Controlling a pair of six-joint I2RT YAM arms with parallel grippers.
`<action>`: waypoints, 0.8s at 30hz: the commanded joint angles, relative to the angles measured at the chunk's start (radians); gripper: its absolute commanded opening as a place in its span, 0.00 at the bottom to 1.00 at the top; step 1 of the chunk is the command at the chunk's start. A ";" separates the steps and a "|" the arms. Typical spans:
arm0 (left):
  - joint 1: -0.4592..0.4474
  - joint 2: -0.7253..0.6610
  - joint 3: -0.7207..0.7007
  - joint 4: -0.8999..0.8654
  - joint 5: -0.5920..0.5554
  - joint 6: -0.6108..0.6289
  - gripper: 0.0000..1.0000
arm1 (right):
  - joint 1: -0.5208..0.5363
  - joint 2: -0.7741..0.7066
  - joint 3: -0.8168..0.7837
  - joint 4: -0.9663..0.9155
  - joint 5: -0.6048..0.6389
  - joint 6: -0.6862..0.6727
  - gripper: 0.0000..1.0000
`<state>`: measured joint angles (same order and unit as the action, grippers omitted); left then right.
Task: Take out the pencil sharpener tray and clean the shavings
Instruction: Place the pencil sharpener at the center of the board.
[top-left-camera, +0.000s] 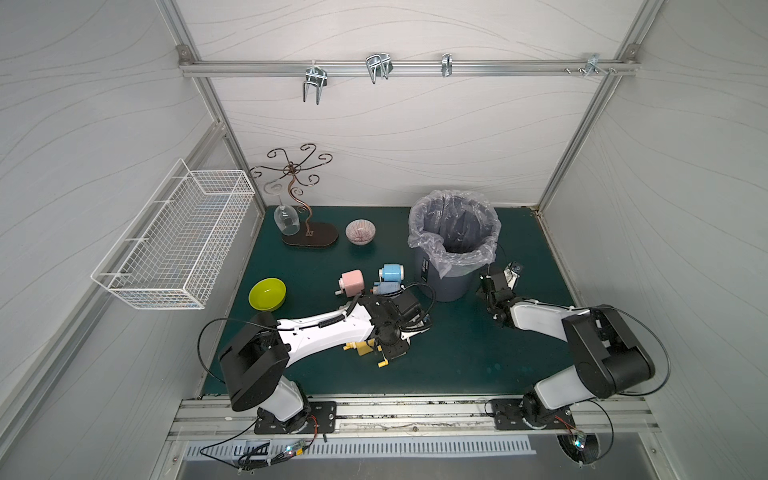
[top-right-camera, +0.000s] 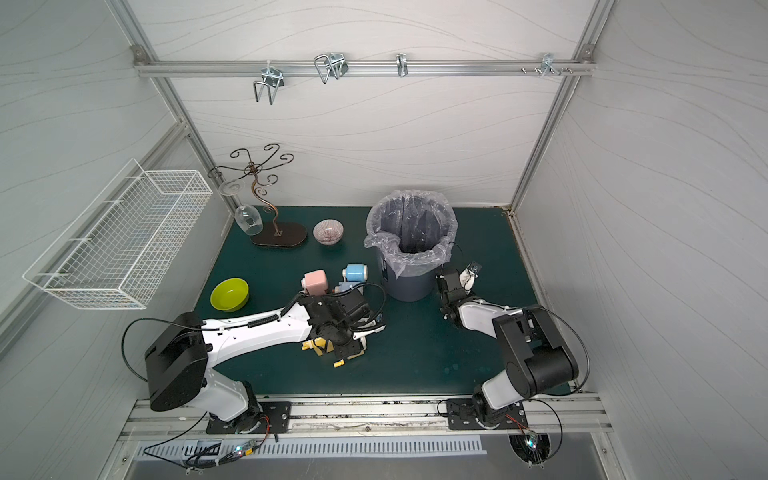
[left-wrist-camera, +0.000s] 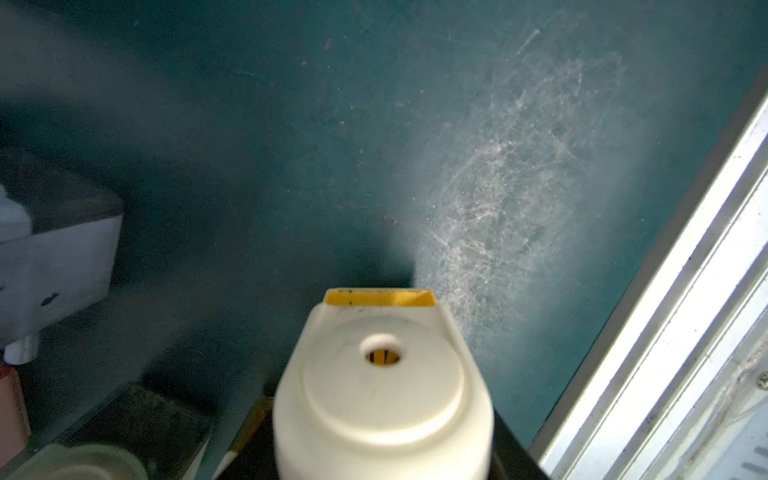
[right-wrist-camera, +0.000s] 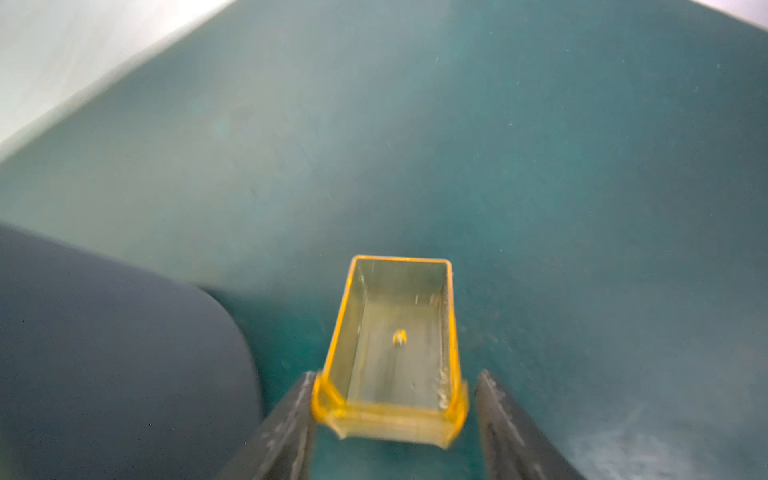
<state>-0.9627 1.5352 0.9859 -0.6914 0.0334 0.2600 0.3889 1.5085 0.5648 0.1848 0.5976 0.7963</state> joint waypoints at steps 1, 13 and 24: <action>0.011 -0.005 -0.001 0.034 -0.007 -0.001 0.00 | 0.008 -0.004 -0.028 -0.076 -0.016 -0.004 0.74; 0.020 0.077 0.039 0.079 -0.033 0.024 0.00 | 0.008 -0.218 -0.026 -0.234 -0.091 -0.067 0.96; 0.019 0.153 0.068 0.148 -0.079 0.070 0.00 | 0.000 -0.575 -0.062 -0.391 -0.072 -0.091 0.96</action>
<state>-0.9455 1.6463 1.0378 -0.6140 -0.0151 0.3069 0.3931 0.9890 0.5259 -0.1219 0.5129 0.7277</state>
